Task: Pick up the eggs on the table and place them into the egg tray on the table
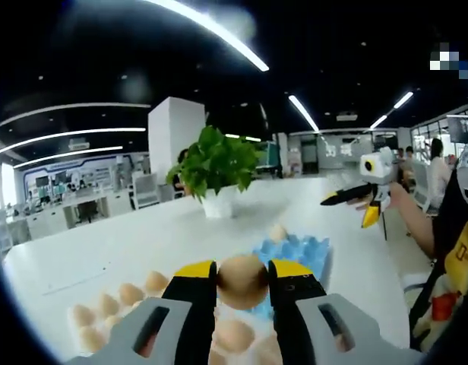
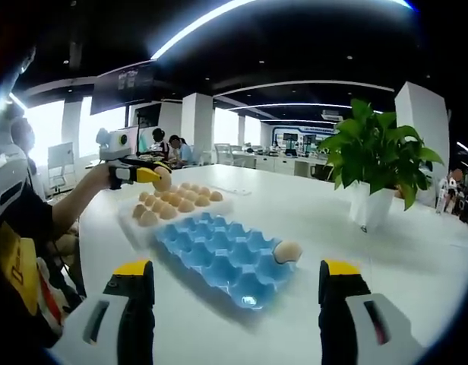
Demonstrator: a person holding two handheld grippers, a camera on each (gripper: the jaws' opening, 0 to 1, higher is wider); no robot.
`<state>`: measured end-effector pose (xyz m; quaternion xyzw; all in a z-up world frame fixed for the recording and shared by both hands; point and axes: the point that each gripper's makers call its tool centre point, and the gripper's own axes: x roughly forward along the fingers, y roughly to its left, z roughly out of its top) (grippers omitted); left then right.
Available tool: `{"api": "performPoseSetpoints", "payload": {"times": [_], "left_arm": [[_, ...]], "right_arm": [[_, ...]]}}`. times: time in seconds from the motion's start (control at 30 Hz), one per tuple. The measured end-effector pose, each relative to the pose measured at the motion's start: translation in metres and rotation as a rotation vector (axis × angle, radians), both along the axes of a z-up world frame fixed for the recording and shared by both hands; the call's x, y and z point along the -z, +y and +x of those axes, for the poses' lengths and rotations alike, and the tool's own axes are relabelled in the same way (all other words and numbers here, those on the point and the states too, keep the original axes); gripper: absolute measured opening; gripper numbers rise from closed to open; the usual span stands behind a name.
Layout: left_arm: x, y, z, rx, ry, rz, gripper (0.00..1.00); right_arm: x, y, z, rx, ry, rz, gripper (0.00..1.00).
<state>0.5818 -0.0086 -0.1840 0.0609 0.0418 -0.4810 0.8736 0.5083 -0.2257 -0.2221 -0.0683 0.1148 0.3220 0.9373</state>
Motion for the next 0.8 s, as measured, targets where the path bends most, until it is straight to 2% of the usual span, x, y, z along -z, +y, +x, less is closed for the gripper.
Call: {"api": "performPoseSetpoints", "payload": {"times": [0.23, 0.3, 0.57, 0.73, 0.8], "left_arm": [[-0.001, -0.010, 0.002, 0.020, -0.002, 0.001, 0.26], [0.001, -0.022, 0.005, 0.045, 0.001, 0.015, 0.26], [0.010, -0.036, 0.011, 0.064, 0.005, 0.042, 0.26], [0.010, -0.037, 0.013, 0.069, 0.013, 0.033, 0.26], [0.014, -0.048, 0.016, 0.083, 0.029, 0.023, 0.26]], "right_arm": [[0.000, 0.002, 0.000, -0.002, -0.001, 0.001, 0.94], [0.001, 0.001, -0.001, 0.001, 0.001, 0.003, 0.94], [0.004, 0.002, -0.004, -0.002, 0.005, 0.003, 0.94], [0.005, 0.002, -0.004, -0.002, 0.006, 0.004, 0.94], [0.005, 0.002, -0.004, 0.002, 0.005, 0.006, 0.94]]}}
